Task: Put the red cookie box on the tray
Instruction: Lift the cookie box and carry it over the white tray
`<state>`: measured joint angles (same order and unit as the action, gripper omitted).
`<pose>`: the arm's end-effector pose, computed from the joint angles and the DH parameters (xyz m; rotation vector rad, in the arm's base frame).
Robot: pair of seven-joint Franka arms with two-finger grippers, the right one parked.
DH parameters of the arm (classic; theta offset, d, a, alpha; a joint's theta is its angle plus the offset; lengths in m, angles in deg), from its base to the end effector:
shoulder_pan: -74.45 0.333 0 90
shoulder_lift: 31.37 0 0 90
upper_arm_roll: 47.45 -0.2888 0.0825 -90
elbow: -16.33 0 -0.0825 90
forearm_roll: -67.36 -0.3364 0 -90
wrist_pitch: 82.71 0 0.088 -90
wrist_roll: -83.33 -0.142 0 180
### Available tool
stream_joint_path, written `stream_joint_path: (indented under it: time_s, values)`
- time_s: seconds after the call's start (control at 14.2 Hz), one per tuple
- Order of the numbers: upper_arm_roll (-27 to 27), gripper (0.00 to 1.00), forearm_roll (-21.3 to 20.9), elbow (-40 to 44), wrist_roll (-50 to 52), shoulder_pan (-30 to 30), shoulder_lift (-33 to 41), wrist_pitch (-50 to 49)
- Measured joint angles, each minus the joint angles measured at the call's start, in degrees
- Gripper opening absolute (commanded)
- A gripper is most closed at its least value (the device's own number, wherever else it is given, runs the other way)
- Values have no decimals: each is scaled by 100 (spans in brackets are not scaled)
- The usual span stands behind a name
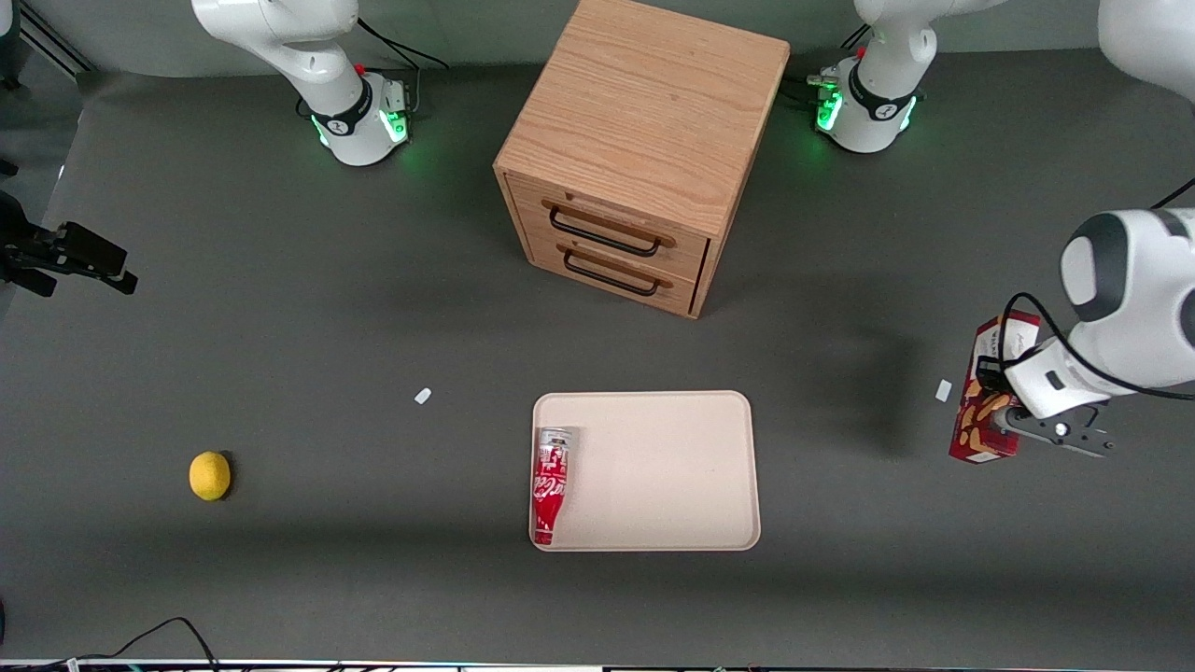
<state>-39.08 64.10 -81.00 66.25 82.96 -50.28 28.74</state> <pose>0.5856 0.0128 0.3577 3.0935 -0.4877 -0.1246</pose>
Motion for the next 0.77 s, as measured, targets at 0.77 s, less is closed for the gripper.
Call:
stream_joint_path:
  time_s: [0.77]
  values:
    - [941,0,157,1889,3745,-1124,-873,-474]
